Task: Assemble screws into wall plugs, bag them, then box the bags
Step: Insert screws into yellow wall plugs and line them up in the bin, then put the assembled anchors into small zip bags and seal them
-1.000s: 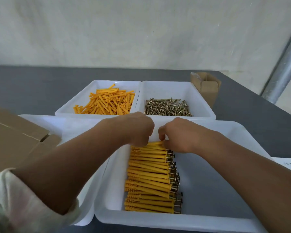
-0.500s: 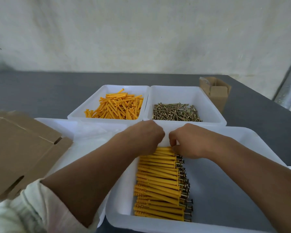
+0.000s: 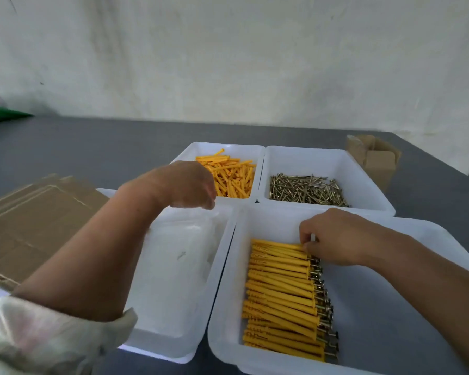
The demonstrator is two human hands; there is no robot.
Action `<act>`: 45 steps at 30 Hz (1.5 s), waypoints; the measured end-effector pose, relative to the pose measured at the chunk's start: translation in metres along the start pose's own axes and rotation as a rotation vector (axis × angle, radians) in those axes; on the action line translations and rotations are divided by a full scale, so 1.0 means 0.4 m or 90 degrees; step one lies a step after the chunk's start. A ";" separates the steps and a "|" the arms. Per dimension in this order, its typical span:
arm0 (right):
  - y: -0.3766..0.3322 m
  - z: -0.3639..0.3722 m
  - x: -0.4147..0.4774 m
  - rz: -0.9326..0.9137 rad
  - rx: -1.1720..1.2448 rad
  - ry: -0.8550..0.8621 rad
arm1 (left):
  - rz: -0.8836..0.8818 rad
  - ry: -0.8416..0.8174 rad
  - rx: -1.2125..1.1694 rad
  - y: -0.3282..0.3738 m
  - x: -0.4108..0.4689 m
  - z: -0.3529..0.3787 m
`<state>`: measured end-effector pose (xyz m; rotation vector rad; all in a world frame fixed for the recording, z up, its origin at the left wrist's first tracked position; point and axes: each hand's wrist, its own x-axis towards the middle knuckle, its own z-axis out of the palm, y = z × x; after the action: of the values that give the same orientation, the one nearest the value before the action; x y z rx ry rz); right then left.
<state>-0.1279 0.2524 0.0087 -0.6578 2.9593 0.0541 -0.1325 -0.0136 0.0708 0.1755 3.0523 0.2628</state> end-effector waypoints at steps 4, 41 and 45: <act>-0.008 -0.001 -0.001 0.006 -0.007 -0.008 | -0.042 -0.101 0.089 -0.029 -0.008 0.028; -0.109 -0.043 -0.024 -0.042 0.644 0.048 | 0.146 0.241 -0.235 0.186 -0.012 0.033; -0.111 -0.043 -0.018 -0.004 0.740 0.023 | 0.141 0.254 -0.319 0.191 -0.011 0.050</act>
<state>-0.1043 0.2142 0.0264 -0.4426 2.3724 -1.5065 -0.1182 0.0639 0.0648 0.4771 3.2069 1.1878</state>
